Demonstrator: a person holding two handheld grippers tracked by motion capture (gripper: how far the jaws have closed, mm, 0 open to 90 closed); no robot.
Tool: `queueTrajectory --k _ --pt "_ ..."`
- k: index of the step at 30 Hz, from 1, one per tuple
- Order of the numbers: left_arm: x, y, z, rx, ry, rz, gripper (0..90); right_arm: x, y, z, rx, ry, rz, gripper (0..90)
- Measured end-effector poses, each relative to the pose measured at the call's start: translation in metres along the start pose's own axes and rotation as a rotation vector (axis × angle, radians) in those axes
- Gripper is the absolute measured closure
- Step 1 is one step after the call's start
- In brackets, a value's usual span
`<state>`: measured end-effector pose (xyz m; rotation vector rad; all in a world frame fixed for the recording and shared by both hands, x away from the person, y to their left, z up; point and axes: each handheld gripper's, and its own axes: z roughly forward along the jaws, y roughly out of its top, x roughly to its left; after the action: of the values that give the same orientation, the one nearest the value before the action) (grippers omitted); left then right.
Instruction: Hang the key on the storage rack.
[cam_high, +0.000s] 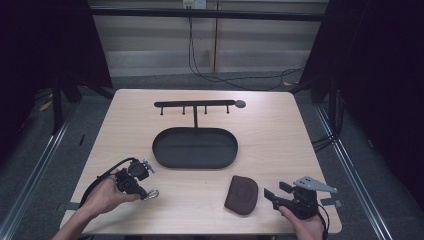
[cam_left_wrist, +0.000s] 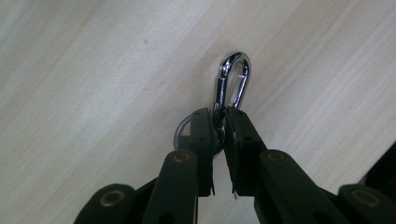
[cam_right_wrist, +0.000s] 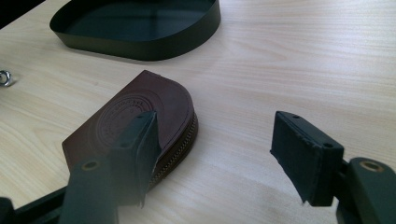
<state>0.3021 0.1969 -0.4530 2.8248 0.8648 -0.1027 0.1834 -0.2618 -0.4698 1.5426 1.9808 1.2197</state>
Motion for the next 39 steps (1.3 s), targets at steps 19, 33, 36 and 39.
queueTrajectory --k 19,33,36,39 --pt "-0.006 0.009 -0.020 -0.014 -0.034 0.015 89.4 0.000 0.000 0.000 0.001 -0.002 0.001 31.9" --pt "-0.010 0.019 -0.045 0.006 -0.019 0.045 89.4 0.000 0.000 0.001 0.003 0.002 0.000 31.8" --pt "-0.009 0.019 -0.054 -0.001 -0.019 0.055 89.4 0.000 0.000 0.001 0.004 0.004 -0.002 31.5" --pt "-0.004 0.018 -0.058 -0.003 -0.017 0.036 89.4 0.000 0.000 0.002 0.007 0.008 -0.005 30.4"
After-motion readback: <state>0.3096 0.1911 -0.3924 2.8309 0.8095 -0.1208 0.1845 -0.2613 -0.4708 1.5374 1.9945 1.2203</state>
